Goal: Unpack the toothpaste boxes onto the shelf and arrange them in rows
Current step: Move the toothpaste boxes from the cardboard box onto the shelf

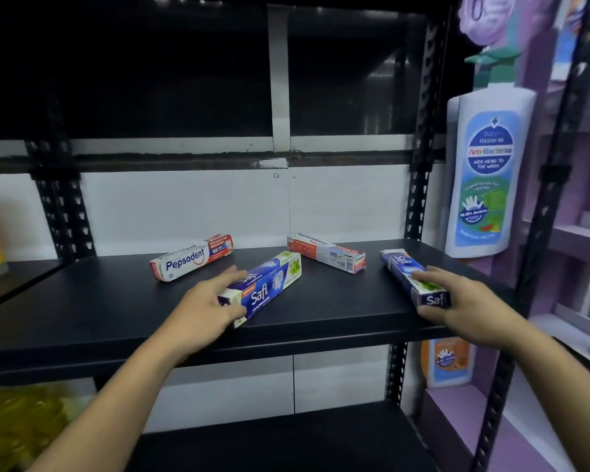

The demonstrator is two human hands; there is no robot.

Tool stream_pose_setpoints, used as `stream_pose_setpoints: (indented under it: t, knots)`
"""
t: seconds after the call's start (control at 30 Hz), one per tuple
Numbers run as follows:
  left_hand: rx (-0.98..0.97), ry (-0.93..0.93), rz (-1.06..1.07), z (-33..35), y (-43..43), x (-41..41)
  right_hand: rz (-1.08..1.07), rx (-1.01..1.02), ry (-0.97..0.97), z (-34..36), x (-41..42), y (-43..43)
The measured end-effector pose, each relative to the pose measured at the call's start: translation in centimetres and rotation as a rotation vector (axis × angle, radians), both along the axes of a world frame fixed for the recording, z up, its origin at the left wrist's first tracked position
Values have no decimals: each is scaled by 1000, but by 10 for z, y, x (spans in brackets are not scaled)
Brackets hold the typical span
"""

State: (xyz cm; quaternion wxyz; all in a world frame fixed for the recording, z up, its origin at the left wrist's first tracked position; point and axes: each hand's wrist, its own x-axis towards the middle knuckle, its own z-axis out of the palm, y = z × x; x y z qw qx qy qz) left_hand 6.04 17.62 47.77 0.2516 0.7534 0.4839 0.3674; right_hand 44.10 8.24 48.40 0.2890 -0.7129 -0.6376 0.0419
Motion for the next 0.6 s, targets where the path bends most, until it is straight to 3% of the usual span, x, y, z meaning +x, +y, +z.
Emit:
stream_pose_setpoints:
  t: [0.37,0.6]
  knots:
    - [130,181,218,-4,37,48,-63,-44,-69,0,-3,67]
    - [78,226,145,7,54,59,-84,-85,-8,1,6,97]
